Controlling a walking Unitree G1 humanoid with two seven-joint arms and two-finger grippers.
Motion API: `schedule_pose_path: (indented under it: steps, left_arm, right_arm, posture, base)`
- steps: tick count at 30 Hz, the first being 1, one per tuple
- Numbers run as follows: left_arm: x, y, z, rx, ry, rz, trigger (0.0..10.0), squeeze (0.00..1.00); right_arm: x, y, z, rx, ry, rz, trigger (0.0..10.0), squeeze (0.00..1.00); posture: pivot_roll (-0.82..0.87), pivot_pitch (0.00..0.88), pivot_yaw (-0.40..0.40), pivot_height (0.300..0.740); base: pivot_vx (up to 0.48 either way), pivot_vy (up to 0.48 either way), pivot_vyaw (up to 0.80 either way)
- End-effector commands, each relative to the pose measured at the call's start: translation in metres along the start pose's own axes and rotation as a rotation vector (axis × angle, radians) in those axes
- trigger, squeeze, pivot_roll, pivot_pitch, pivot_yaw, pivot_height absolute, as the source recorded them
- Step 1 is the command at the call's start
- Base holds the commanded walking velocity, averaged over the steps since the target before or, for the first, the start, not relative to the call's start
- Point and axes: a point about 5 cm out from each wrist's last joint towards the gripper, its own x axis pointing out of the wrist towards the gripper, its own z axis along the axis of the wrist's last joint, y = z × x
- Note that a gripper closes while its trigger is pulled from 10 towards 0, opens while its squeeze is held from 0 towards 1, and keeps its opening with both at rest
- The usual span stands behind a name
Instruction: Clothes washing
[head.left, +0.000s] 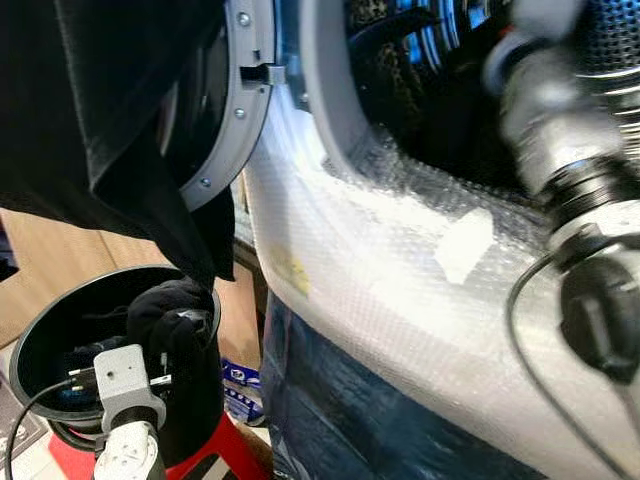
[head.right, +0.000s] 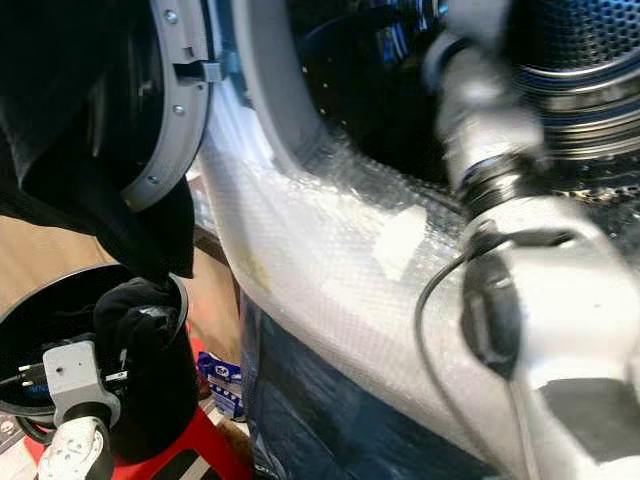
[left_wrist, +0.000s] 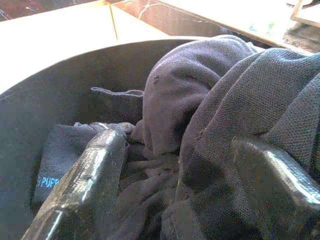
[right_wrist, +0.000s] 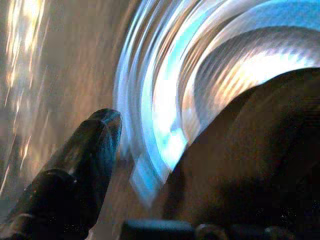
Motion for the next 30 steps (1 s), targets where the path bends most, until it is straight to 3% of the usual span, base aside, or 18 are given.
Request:
schedule_pose_path:
  steps: [1,3,5,8,9,10,11,13,15,19,20,21,22,28,30]
  left_arm:
    - [-0.001,-0.001,-0.006,-0.006,0.033,-0.008,10.0,0.0]
    - [-0.001,-0.001,-0.006,-0.005,0.036,-0.008,10.0,0.0]
    - [-0.001,-0.001,-0.006,-0.005,0.039,-0.012,10.0,0.0]
    - [0.0,-0.003,-0.005,-0.009,0.037,-0.015,10.0,0.0]
    - [0.0,-0.004,-0.004,-0.01,0.035,-0.016,10.0,0.0]
    - [0.0,-0.004,-0.004,-0.01,0.035,-0.016,10.0,0.0]
    - [0.001,-0.004,-0.003,-0.01,0.033,-0.022,10.0,0.0]
    - [0.002,-0.004,-0.003,-0.01,0.033,-0.022,10.0,0.0]
    - [0.002,-0.004,-0.003,-0.01,0.031,-0.02,10.0,0.0]
    - [0.001,-0.004,-0.003,-0.01,0.032,-0.019,10.0,0.0]
    - [0.001,-0.004,-0.004,-0.009,0.035,-0.02,10.0,0.0]
    - [0.001,-0.004,-0.004,-0.008,0.037,-0.021,10.0,0.0]
    - [0.0,-0.004,-0.004,-0.008,0.038,-0.022,10.0,0.0]
    - [-0.001,-0.006,-0.006,-0.009,0.047,-0.031,10.0,0.0]
    - [0.0,-0.007,-0.007,-0.01,0.052,-0.035,10.0,0.0]
  right_arm:
    - [0.002,-0.001,0.021,0.027,-0.096,-0.021,10.0,1.0]
    - [-0.005,0.021,-0.017,-0.11,0.086,0.13,10.0,1.0]
    - [-0.017,0.037,-0.052,-0.122,0.221,0.226,10.0,1.0]
    - [-0.033,0.05,-0.088,-0.224,0.32,0.322,10.0,1.0]
    - [-0.036,0.055,-0.093,-0.221,0.347,0.369,10.0,1.0]
    - [-0.036,0.055,-0.093,-0.221,0.347,0.369,10.0,1.0]
    - [-0.024,0.047,-0.069,-0.196,0.252,0.29,10.0,1.0]
    - [-0.018,0.042,-0.052,-0.168,0.184,0.244,10.0,1.0]
    - [-0.005,0.027,-0.012,-0.102,0.037,0.144,10.0,1.0]
    - [-0.004,0.025,-0.003,-0.096,0.013,0.133,10.0,1.0]
    - [-0.005,0.027,-0.007,-0.092,0.029,0.155,10.0,0.2]
    - [-0.006,0.028,-0.009,-0.09,0.038,0.162,10.0,0.2]
    - [-0.007,0.03,-0.011,-0.092,0.044,0.171,10.0,0.0]
    - [-0.02,0.037,-0.027,-0.052,0.098,0.212,10.0,0.0]
    - [-0.035,0.039,-0.03,-0.021,0.121,0.225,10.0,0.0]
  posture:
    - [0.1,0.0,-0.041,0.74]
    - [0.1,0.0,-0.038,0.74]
    - [0.1,0.0,-0.037,0.74]
    - [0.1,0.0,-0.036,0.74]
    - [0.1,0.0,-0.034,0.74]
    - [0.1,0.0,-0.034,0.74]
    - [0.1,0.0,-0.032,0.74]
    - [0.1,0.0,-0.032,0.74]
    - [0.1,0.0,-0.033,0.74]
    - [0.09,0.0,-0.031,0.74]
    - [0.09,0.0,-0.032,0.74]
    - [0.09,0.0,-0.032,0.74]
    - [0.09,0.0,-0.031,0.74]
    - [0.09,0.0,-0.034,0.74]
    - [0.08,0.0,-0.031,0.74]
  base:
    - [0.0,0.0,0.0]
    - [0.0,0.0,0.0]
    - [0.0,0.0,0.0]
    - [0.0,0.0,0.0]
    - [0.0,0.0,0.0]
    - [0.0,0.0,0.0]
    - [0.0,0.0,0.0]
    - [0.0,0.0,0.0]
    - [0.0,0.0,0.0]
    - [0.0,0.0,0.0]
    - [0.0,0.0,0.0]
    - [0.0,0.0,0.0]
    - [0.0,0.0,0.0]
    - [0.0,0.0,0.0]
    - [0.0,0.0,0.0]
